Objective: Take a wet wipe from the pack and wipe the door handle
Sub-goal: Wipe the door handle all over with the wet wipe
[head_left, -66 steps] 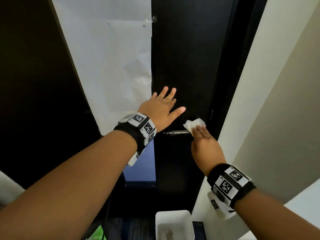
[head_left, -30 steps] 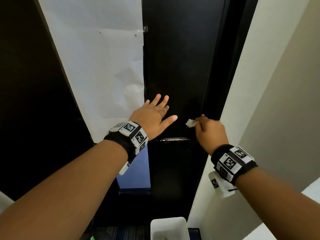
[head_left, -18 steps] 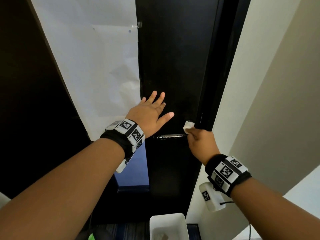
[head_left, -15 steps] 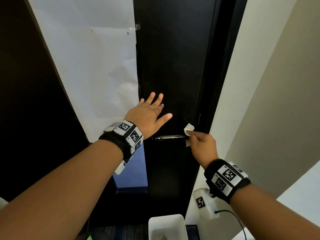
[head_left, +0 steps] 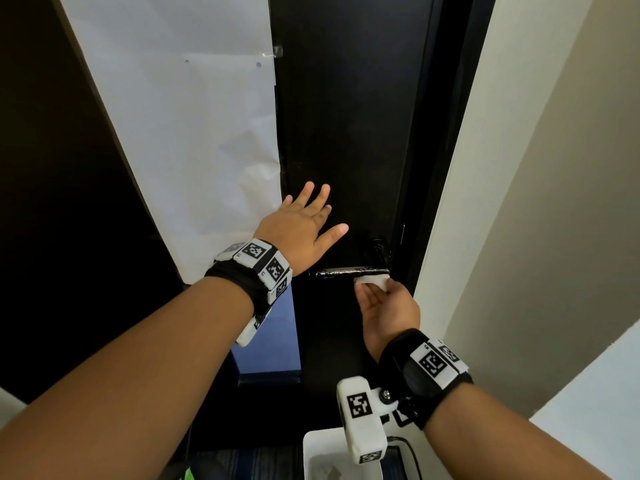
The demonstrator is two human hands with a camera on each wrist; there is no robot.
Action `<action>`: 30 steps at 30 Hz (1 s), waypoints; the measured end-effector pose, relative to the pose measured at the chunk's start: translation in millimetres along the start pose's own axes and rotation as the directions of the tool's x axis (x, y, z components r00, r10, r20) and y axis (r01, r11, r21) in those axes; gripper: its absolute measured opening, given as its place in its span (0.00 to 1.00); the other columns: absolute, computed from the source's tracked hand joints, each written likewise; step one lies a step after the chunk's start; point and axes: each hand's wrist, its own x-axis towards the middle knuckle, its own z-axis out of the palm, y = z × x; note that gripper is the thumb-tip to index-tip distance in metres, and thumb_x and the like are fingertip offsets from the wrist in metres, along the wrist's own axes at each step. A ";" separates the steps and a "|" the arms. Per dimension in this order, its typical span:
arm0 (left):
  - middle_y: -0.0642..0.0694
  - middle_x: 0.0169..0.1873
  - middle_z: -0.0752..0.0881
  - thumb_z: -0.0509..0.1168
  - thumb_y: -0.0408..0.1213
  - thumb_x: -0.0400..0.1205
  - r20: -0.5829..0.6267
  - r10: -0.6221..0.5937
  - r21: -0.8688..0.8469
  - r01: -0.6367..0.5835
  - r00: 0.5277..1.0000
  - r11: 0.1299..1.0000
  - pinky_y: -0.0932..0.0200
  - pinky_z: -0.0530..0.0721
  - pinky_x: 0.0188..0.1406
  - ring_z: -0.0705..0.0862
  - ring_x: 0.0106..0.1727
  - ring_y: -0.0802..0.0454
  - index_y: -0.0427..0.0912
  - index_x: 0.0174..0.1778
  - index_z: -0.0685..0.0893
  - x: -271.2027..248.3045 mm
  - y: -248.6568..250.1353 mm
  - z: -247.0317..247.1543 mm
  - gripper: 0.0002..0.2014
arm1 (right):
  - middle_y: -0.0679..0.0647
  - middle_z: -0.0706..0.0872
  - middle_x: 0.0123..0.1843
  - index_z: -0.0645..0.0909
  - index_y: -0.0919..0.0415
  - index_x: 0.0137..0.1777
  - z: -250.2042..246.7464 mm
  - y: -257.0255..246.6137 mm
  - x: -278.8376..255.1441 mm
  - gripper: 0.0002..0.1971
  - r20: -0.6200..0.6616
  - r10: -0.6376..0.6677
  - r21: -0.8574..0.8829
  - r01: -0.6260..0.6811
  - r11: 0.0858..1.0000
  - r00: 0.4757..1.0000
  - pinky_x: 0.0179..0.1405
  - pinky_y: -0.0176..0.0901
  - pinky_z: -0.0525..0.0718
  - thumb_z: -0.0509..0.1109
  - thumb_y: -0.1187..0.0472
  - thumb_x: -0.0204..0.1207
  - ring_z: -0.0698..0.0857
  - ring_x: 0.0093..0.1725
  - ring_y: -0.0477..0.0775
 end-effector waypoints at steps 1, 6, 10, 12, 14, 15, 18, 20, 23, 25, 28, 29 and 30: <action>0.52 0.84 0.43 0.33 0.64 0.80 -0.002 -0.001 -0.001 0.001 1.000 1.000 0.48 0.46 0.84 0.38 0.83 0.53 0.44 0.81 0.57 0.1 -0.4 0.3 0.38 | 0.72 0.83 0.56 0.75 0.72 0.60 2.5 3.4 -2.4 0.10 0.010 0.024 -0.002 -0.024 1.000 1.000 0.59 0.54 0.83 0.58 0.68 0.84 0.83 0.63 0.70; 0.52 0.84 0.43 0.33 0.65 0.80 -0.012 0.002 -0.002 -0.002 1.000 1.000 0.48 0.46 0.84 0.38 0.83 0.52 0.44 0.81 0.58 1.0 -0.9 2.1 0.39 | 0.72 0.83 0.48 0.77 0.72 0.50 12.3 25.5 -15.1 0.07 0.052 0.117 -0.089 -0.112 0.990 0.992 0.63 0.56 0.83 0.58 0.69 0.84 0.84 0.60 0.71; 0.52 0.84 0.43 0.34 0.64 0.80 -0.018 0.005 -0.011 -0.005 1.000 1.000 0.48 0.46 0.84 0.38 0.83 0.53 0.44 0.81 0.58 0.6 -1.1 2.2 0.38 | 0.77 0.83 0.59 0.76 0.77 0.62 16.0 41.3 -16.3 0.13 0.080 0.168 -0.104 -0.160 0.982 0.982 0.57 0.54 0.86 0.58 0.68 0.84 0.85 0.60 0.71; 0.51 0.84 0.44 0.34 0.64 0.81 -0.023 0.007 -0.011 -0.007 1.000 1.000 0.48 0.46 0.84 0.38 0.83 0.53 0.44 0.81 0.58 0.6 -1.1 2.5 0.37 | 0.77 0.83 0.60 0.75 0.77 0.64 17.5 46.8 -17.5 0.14 0.097 0.204 -0.064 -0.198 0.978 0.974 0.51 0.53 0.89 0.59 0.68 0.84 0.85 0.60 0.71; 0.52 0.84 0.44 0.34 0.64 0.81 -0.027 0.008 -0.013 -0.009 1.000 1.000 0.48 0.46 0.84 0.38 0.83 0.53 0.44 0.81 0.58 0.7 -0.7 3.3 0.38 | 0.76 0.84 0.58 0.75 0.77 0.64 19.6 49.7 -19.3 0.14 0.115 0.233 -0.016 -0.233 0.972 0.966 0.44 0.54 0.91 0.59 0.68 0.83 0.88 0.55 0.71; 0.52 0.84 0.44 0.34 0.64 0.81 -0.029 0.008 -0.011 -0.009 1.000 1.000 0.49 0.45 0.84 0.38 0.83 0.53 0.44 0.81 0.58 0.9 -1.4 3.6 0.38 | 0.76 0.85 0.55 0.75 0.77 0.63 20.8 51.2 -19.4 0.13 0.123 0.244 -0.007 -0.245 0.970 0.962 0.44 0.55 0.91 0.59 0.68 0.83 0.89 0.51 0.70; 0.52 0.84 0.44 0.34 0.63 0.81 -0.037 0.014 -0.011 -0.014 0.999 1.000 0.49 0.46 0.83 0.38 0.83 0.53 0.44 0.81 0.58 1.4 -2.7 4.1 0.37 | 0.76 0.86 0.50 0.76 0.77 0.59 23.0 52.6 -20.9 0.11 0.157 0.257 -0.030 -0.256 0.966 0.953 0.54 0.60 0.88 0.57 0.69 0.84 0.89 0.48 0.69; 0.52 0.84 0.44 0.35 0.63 0.81 -0.039 0.015 -0.008 -0.015 0.999 1.000 0.49 0.46 0.83 0.38 0.84 0.53 0.44 0.81 0.58 1.8 -3.4 3.9 0.37 | 0.77 0.86 0.52 0.76 0.78 0.58 22.3 51.2 -22.6 0.12 0.193 0.265 -0.086 -0.253 0.964 0.945 0.60 0.61 0.85 0.57 0.69 0.84 0.89 0.51 0.71; 0.52 0.84 0.44 0.34 0.64 0.81 -0.029 0.012 -0.003 -0.013 1.000 1.000 0.49 0.46 0.83 0.38 0.84 0.53 0.44 0.81 0.58 1.5 -2.5 4.4 0.37 | 0.77 0.86 0.55 0.76 0.78 0.59 16.9 42.6 -27.0 0.12 0.227 0.255 -0.157 -0.223 0.962 0.940 0.63 0.60 0.83 0.57 0.70 0.84 0.88 0.55 0.72; 0.51 0.84 0.44 0.34 0.64 0.81 -0.028 0.012 0.001 -0.012 1.000 1.000 0.49 0.46 0.83 0.38 0.84 0.53 0.44 0.81 0.58 1.4 -2.2 4.2 0.38 | 0.75 0.87 0.54 0.78 0.78 0.58 11.0 31.3 -30.2 0.13 0.232 0.163 -0.240 -0.106 0.965 0.959 0.60 0.58 0.85 0.57 0.69 0.83 0.88 0.55 0.70; 0.51 0.84 0.44 0.34 0.64 0.81 -0.025 0.014 0.008 -0.014 1.000 1.000 0.49 0.46 0.83 0.39 0.84 0.52 0.44 0.81 0.58 1.8 -3.1 3.3 0.38 | 0.65 0.91 0.49 0.86 0.68 0.52 0.5 11.1 -31.8 0.14 0.227 -0.185 -0.512 0.279 0.813 0.956 0.52 0.51 0.88 0.58 0.67 0.83 0.89 0.52 0.63; 0.51 0.84 0.44 0.34 0.64 0.81 -0.024 0.017 0.009 -0.017 1.000 1.000 0.49 0.46 0.83 0.39 0.84 0.52 0.44 0.81 0.58 2.1 -3.6 3.0 0.38 | 0.61 0.91 0.48 0.88 0.62 0.50 -4.2 5.9 -29.0 0.14 0.239 -0.318 -0.601 0.397 0.694 0.918 0.53 0.51 0.88 0.59 0.65 0.83 0.89 0.51 0.60; 0.51 0.84 0.44 0.34 0.64 0.81 -0.021 0.019 0.009 -0.019 1.000 1.000 0.49 0.46 0.83 0.39 0.84 0.52 0.44 0.81 0.58 2.2 -3.9 2.9 0.38 | 0.57 0.90 0.48 0.88 0.57 0.51 -8.5 2.0 -24.9 0.13 0.257 -0.416 -0.664 0.472 0.580 0.872 0.55 0.53 0.87 0.59 0.62 0.83 0.88 0.51 0.58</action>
